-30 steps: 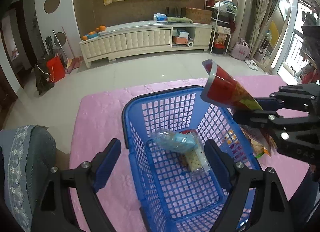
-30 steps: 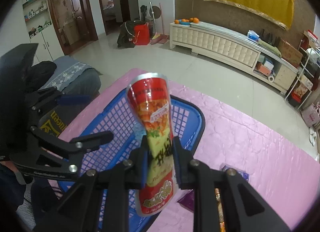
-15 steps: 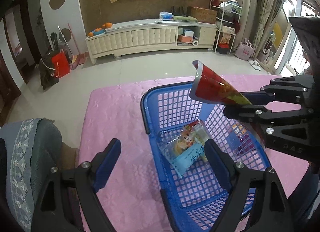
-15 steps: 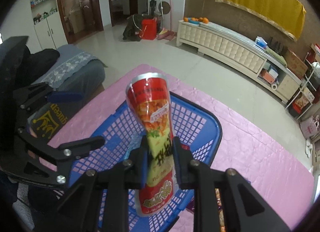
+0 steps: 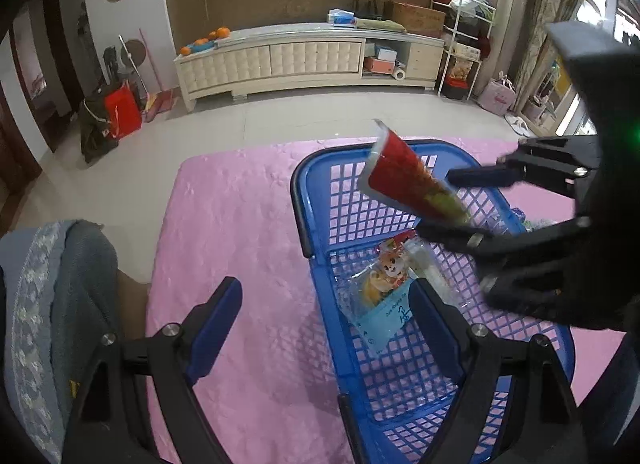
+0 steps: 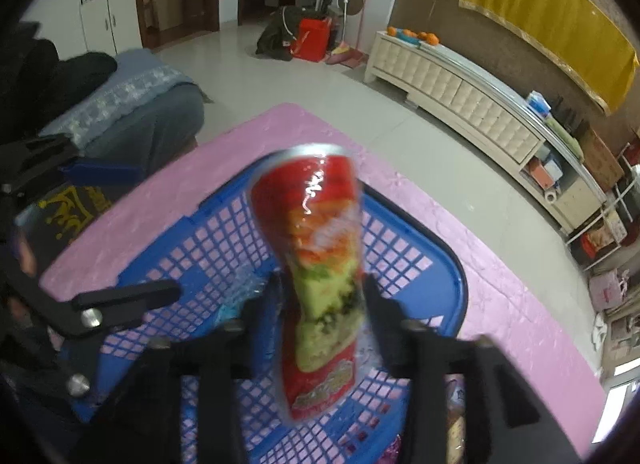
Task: Organize snacks
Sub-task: 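Lower the red-and-white bag into the blue basket and open the right gripper, then move both grippers back over the snack pile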
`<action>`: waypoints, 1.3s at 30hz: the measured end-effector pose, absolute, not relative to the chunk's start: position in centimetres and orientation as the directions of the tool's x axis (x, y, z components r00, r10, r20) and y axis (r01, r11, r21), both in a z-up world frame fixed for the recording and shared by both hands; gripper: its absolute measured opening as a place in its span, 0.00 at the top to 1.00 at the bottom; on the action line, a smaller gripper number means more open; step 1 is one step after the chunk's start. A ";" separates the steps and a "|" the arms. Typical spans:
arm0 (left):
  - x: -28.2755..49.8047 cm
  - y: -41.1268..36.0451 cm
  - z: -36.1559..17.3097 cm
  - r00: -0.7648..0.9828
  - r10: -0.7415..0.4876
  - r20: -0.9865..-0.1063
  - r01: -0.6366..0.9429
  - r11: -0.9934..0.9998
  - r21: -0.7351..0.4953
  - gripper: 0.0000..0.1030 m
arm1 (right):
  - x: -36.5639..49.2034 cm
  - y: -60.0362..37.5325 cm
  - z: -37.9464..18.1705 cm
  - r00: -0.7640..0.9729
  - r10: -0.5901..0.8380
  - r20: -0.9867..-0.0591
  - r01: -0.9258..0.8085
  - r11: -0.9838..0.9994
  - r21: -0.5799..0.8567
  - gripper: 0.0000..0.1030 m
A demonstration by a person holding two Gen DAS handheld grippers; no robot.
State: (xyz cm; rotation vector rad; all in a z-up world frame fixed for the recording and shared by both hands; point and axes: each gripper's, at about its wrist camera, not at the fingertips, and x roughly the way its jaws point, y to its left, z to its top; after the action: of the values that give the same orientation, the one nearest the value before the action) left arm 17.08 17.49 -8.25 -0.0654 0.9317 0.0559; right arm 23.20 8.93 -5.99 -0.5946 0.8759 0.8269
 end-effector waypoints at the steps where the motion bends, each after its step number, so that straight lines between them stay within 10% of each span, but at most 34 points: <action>1: 17.0 17.4 -8.3 0.593 0.018 -0.805 -0.077 0.996 -0.035 0.19 | 23.2 8.9 -6.1 0.402 0.364 -0.840 -0.811 0.567 -0.142 0.17; 39: 11.9 2.2 -1.4 0.703 -0.092 -0.706 0.077 0.996 -0.054 0.19 | 17.5 -12.0 2.4 0.493 0.412 -0.766 -0.612 0.790 0.031 0.13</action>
State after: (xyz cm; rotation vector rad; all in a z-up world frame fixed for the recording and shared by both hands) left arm 11.91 2.25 -1.42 -0.0206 0.7862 -0.0940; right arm 17.53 -12.00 2.41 -0.2603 0.8507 0.6297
